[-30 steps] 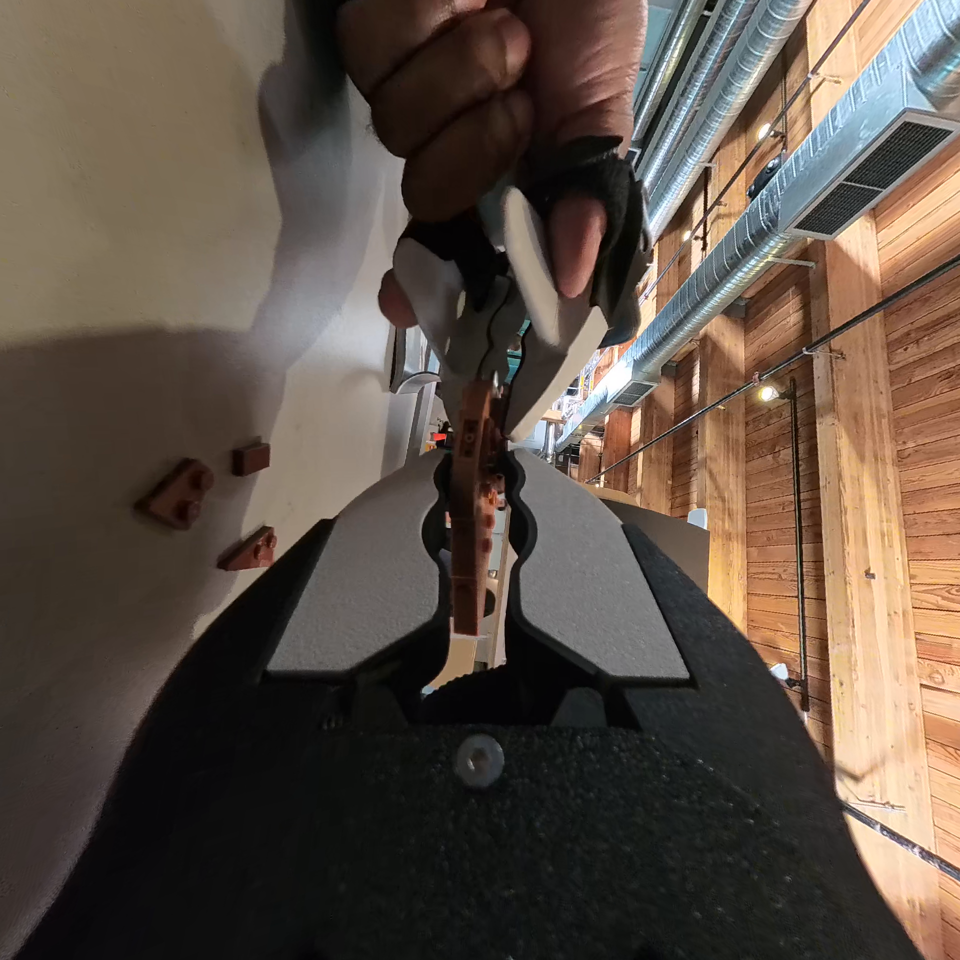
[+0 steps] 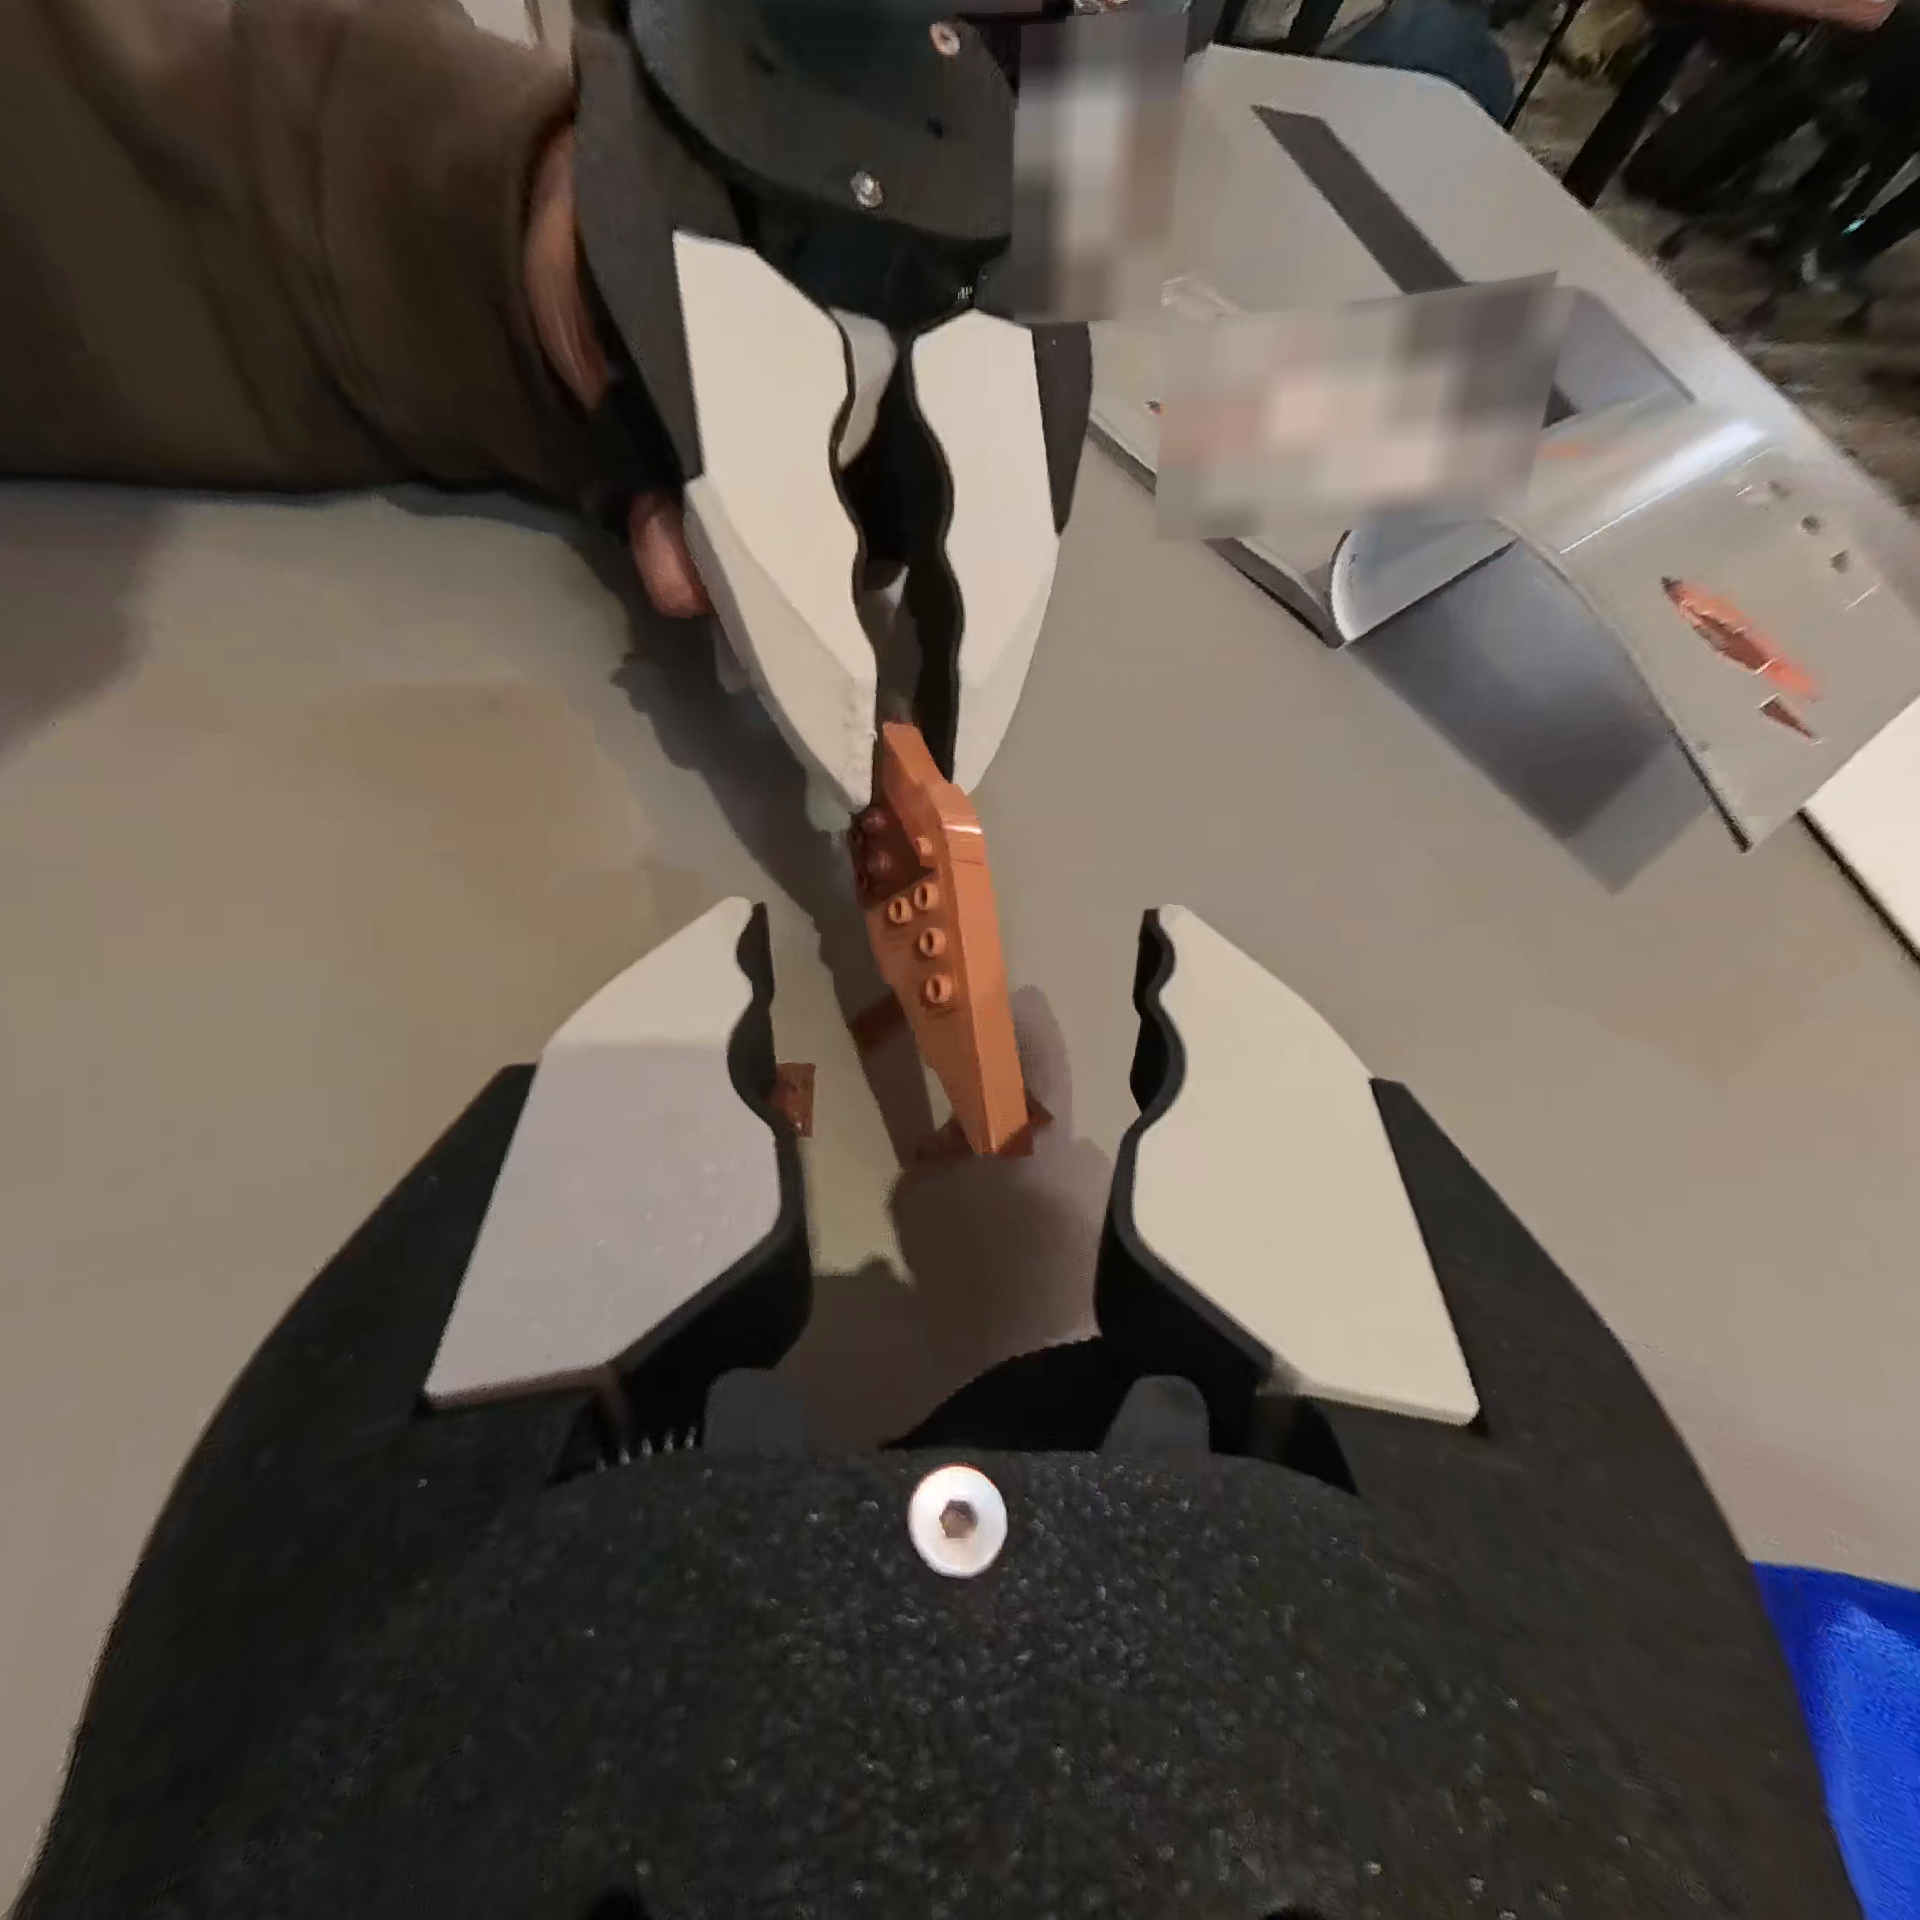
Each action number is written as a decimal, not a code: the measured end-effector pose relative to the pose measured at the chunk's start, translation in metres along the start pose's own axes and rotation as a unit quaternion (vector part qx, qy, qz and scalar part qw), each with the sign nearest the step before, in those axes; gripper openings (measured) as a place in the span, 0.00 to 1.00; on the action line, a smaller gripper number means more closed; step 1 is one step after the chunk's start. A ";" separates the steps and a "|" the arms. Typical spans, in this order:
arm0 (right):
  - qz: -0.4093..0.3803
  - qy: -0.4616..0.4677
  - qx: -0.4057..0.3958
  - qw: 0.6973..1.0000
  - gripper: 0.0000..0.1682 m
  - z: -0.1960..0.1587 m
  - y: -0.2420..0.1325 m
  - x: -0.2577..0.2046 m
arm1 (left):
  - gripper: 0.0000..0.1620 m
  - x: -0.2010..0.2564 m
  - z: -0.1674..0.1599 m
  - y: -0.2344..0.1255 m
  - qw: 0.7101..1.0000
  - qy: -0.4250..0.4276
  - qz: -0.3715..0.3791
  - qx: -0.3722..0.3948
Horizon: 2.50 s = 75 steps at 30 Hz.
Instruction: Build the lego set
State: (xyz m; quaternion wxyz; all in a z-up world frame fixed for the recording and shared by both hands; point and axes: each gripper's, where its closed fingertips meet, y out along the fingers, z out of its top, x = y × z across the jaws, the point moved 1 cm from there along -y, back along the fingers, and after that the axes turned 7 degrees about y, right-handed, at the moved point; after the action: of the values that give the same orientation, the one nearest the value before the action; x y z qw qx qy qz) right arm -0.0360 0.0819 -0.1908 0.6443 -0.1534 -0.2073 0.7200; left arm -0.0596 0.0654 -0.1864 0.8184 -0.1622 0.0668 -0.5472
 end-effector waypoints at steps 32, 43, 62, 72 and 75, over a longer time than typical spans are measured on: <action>0.123 0.015 -0.021 0.992 0.09 -0.009 0.003 -0.030 | 0.07 0.023 -0.010 0.010 0.994 0.089 -0.037 -0.041; 0.135 0.043 -0.012 0.990 0.09 -0.008 0.003 -0.030 | 0.12 0.021 -0.014 0.009 0.995 0.085 -0.033 -0.050; -0.015 -0.019 0.057 0.998 0.29 -0.001 -0.014 0.016 | 0.09 -0.019 -0.001 -0.004 0.985 -0.170 0.005 0.034; -0.086 -0.034 0.071 0.993 0.28 -0.009 -0.012 0.039 | 0.09 -0.041 0.007 -0.018 0.967 -0.228 0.044 0.104; -0.092 -0.034 0.075 0.992 0.27 -0.008 -0.014 0.041 | 0.09 -0.044 0.008 -0.021 0.964 -0.235 0.050 0.117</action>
State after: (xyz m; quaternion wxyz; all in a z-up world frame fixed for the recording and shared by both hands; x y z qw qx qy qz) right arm -0.0254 0.1247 -0.1890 0.7099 -0.0605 -0.1876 0.6762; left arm -0.0933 0.1001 -0.1744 0.8507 -0.1858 -0.1840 -0.4560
